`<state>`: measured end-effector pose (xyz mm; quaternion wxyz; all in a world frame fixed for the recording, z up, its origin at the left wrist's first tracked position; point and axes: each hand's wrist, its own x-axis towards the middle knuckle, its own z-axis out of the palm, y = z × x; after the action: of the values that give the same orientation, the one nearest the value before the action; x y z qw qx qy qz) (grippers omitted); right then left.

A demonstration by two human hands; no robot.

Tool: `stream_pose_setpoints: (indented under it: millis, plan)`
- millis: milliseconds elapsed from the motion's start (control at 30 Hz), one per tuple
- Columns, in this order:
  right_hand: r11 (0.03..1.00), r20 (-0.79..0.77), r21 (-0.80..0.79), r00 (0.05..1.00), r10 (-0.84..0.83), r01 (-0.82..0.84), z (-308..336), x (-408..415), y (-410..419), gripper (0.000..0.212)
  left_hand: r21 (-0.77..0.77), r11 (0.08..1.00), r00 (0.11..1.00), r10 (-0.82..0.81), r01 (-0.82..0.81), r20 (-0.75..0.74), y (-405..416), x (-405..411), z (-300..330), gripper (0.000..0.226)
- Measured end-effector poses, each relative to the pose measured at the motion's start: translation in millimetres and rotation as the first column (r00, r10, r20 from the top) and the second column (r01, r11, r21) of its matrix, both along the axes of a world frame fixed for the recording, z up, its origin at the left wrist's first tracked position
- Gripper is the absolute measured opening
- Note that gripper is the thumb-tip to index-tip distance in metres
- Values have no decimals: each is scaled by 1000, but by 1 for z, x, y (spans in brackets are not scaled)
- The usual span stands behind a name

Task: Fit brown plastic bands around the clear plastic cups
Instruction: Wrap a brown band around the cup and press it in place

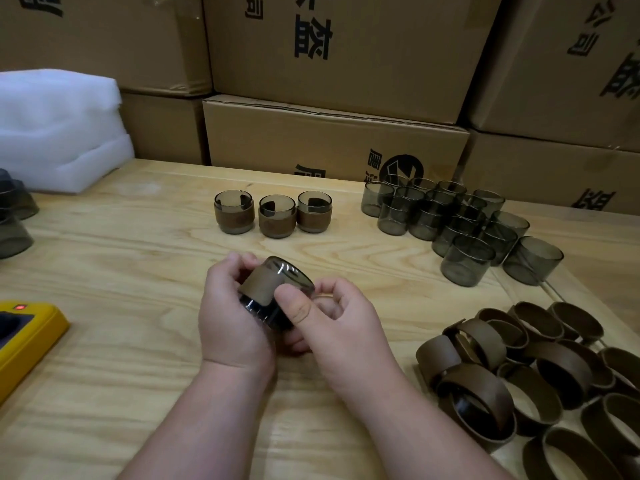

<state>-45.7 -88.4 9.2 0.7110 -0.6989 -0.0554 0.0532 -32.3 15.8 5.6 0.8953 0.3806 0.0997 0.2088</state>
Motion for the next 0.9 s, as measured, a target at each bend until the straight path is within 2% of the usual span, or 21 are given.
stream_pose_setpoints:
  millis: [67, 133, 267, 400, 567, 667, 733, 800, 900]
  plan:
    - [996, -2, 85, 999, 35, -35, 0, 2, -3, 64, 112, 994, 1000, 13, -12, -3, -2, 0, 0, 22]
    - [989, 26, 145, 1000, 0, -4, -2, 3, -5, 66, 200, 979, 999, 34, -37, 21, -4, 1, -1, 17]
    - [993, 241, 81, 965, -99, 81, -7, 4, -6, 57, 295, 955, 999, -45, 43, 1, -7, 0, -1, 33]
    - [989, 319, 79, 938, -140, 121, -11, 7, -6, 62, 297, 947, 992, -114, 123, -46, -4, -1, 0, 28]
    - [993, 236, 97, 967, -91, 70, -9, 8, -8, 61, 255, 958, 991, -128, 134, -41, -4, -4, 2, 33]
    - [992, 226, 20, 965, -130, 128, -10, 10, -7, 54, 281, 951, 991, -132, 130, -11, -6, -3, 1, 16]
    - [986, 230, -61, 963, -138, 156, -11, 8, -5, 56, 316, 942, 993, -118, 113, -5, -6, -2, 0, 16]
    - [956, 239, -205, 958, -158, 209, -10, 5, -3, 66, 384, 921, 998, -66, 64, -7, -6, -2, 0, 20]
    - [849, 319, -459, 940, -118, 262, -12, 6, -5, 76, 545, 838, 999, 43, -26, -18, -8, -1, 0, 23]
